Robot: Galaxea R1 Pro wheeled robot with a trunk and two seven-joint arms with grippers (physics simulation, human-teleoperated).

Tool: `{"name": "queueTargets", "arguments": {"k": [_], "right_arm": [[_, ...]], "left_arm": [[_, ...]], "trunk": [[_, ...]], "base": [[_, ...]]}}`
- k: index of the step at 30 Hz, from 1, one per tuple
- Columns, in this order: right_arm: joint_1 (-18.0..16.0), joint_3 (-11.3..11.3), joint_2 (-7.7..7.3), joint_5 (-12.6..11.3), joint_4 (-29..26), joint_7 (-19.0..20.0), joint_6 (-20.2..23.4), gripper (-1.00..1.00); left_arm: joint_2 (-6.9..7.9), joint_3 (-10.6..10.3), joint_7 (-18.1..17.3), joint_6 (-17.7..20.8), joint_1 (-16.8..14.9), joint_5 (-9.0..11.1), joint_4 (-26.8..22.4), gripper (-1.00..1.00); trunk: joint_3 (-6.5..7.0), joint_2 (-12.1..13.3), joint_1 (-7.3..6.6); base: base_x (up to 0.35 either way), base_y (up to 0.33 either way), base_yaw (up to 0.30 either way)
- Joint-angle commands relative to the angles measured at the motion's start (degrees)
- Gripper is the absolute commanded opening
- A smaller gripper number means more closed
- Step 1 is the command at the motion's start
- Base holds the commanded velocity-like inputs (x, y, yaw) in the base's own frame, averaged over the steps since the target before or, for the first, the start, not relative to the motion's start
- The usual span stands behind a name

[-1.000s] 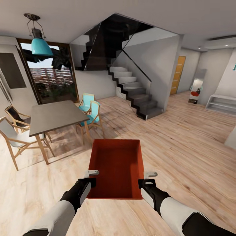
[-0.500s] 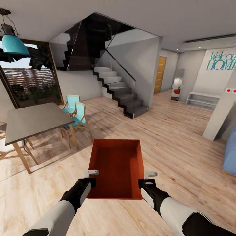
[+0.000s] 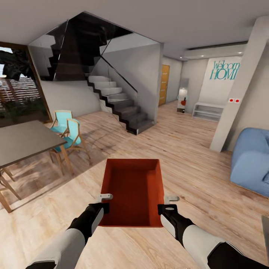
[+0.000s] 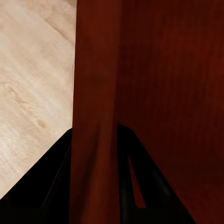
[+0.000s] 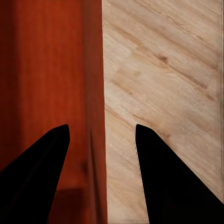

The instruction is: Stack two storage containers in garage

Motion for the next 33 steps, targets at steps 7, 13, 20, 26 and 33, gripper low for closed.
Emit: {"name": "queueTargets", "arguments": {"k": [7,13,20,26,33], "right_arm": [[-0.12,-1.65,0.01,0.9,-1.64,-0.06,0.06,-1.0],[-0.12,-1.65,-0.05,0.9,-1.64,-0.06,0.1,-1.0],[-0.12,-1.65,-0.07,0.9,-1.64,-0.08,0.14,-1.0],[-0.12,-1.65,-0.07,0.9,-1.64,-0.06,0.14,-1.0],[-0.12,-1.65,0.01,0.9,-1.64,-0.11,0.14,-1.0]], "left_arm": [[0.25,0.53,0.31,0.62,0.04,-1.75,-0.05,-1.0],[0.25,0.54,0.31,0.62,0.04,-1.75,-0.03,-1.0],[0.25,0.38,0.31,0.71,0.04,-1.75,0.26,-1.0],[0.25,0.3,0.31,0.71,0.04,-1.72,0.3,-1.0],[0.25,0.29,0.28,0.7,0.04,-1.66,0.3,-1.0]], "trunk": [[-0.13,-0.14,0.04],[-0.13,-0.14,0.04],[-0.13,-0.14,0.04],[-0.13,-0.14,0.04],[-0.13,-0.14,0.04]], "base": [[0.0,0.0,-0.288],[0.066,0.0,-0.279],[0.298,0.0,-0.05],[0.321,0.0,-0.001],[0.321,0.0,0.0]]}}
